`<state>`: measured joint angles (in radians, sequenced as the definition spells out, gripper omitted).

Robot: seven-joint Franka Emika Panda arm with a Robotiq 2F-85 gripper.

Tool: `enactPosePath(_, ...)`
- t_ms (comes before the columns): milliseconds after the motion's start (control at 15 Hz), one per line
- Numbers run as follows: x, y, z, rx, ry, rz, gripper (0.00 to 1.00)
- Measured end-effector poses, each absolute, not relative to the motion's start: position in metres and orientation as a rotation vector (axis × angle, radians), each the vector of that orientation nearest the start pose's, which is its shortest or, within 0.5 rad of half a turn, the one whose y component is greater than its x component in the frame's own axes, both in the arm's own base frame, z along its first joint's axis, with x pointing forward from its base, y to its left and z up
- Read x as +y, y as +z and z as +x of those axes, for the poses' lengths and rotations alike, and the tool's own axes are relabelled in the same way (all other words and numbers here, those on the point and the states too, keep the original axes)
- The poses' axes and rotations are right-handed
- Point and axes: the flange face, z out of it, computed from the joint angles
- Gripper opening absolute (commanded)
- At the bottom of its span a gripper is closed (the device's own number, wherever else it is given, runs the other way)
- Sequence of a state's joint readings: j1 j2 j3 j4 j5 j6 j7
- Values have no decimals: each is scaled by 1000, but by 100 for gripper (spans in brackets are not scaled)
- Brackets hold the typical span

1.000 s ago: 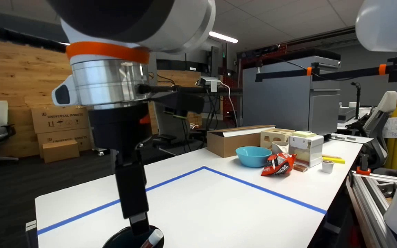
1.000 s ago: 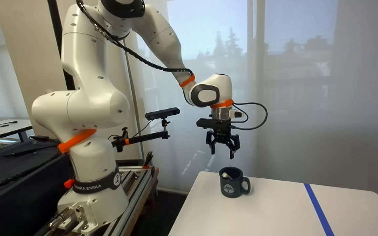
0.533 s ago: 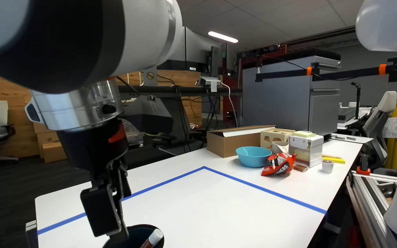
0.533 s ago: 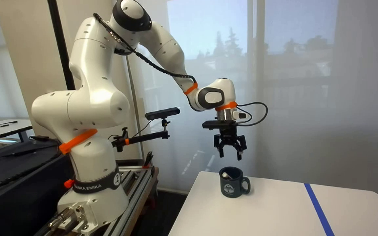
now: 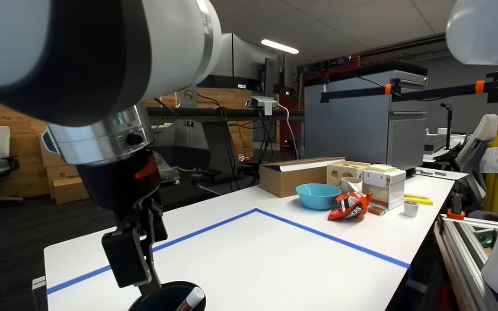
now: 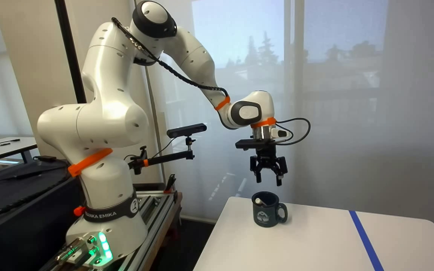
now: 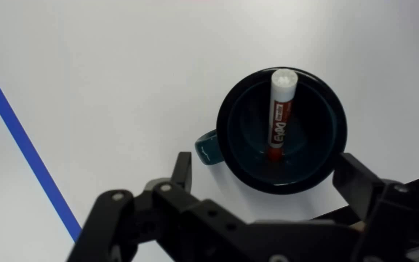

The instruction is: Pick up the marker from the cup and put it on the table

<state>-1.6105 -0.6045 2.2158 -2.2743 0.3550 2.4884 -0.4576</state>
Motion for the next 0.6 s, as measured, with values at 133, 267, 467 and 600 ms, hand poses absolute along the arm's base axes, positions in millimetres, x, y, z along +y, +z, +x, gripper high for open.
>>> enactPosePath(133,271,186,449,-1343,142,-3169,100)
enactPosePath(267,270,183,455,-1315,178,-3194,100)
enactPosePath(467,271,177,458,-1283,242,-3225,100)
enactPosePath(600,271,172,458,-1266,289,-3245,100)
